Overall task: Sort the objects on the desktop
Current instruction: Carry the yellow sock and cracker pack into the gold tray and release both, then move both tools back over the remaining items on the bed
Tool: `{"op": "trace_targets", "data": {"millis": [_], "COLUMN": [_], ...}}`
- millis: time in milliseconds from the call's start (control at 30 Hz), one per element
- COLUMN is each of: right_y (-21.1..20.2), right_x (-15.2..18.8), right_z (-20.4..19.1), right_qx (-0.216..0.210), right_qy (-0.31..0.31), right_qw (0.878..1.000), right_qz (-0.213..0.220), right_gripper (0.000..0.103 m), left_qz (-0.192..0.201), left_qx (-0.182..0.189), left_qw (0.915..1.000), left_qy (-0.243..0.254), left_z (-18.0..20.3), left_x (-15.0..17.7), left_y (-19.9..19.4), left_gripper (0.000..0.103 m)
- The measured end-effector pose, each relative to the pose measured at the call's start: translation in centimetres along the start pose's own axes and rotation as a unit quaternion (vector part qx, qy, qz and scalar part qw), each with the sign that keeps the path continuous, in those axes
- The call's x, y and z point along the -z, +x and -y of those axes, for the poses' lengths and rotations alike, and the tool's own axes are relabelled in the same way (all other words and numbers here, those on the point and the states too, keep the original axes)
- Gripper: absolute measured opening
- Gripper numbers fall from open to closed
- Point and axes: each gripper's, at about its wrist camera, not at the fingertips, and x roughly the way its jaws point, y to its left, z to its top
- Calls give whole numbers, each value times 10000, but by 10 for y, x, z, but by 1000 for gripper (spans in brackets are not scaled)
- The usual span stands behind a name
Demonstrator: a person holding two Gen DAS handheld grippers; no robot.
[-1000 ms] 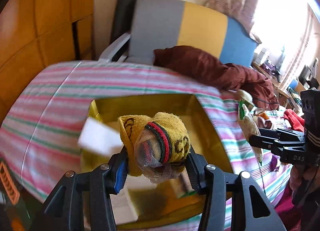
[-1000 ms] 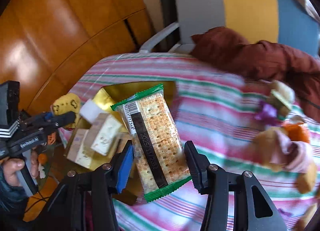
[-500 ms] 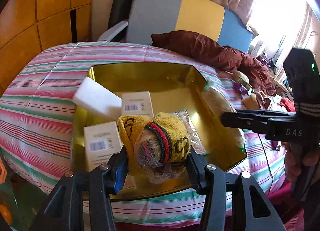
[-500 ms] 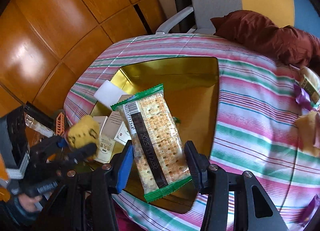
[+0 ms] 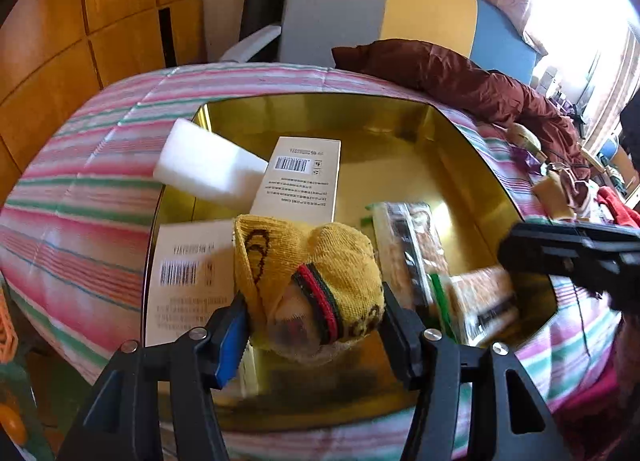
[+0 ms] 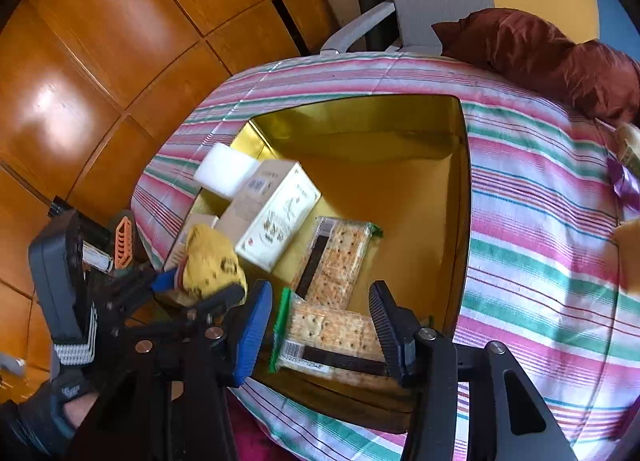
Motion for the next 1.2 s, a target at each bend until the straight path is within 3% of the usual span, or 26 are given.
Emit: {"op": "trace_targets", "data": {"millis": [467,767,1200], "right_y": [-21,-31,-53], "right_x": [22,34,43], "right_z": [2,1,8], "right_qx": [205,470,1016], "right_qy": [-19,-143,-253], "right_qw": [9995,9980,9918], "right_qz": [251,405,733], "right_gripper": [56,61,63], "left_qz": [319,654,738], "left_qx": [-250,-381,-568], "left_qw": [9992,9970,9955], "left_qy": [-35,-175,-153], "left_z": [5,1,9], "left_x": [-6,-9,-9], "left_y": [-25,-49,-56], "left_gripper": [73,73,72]}}
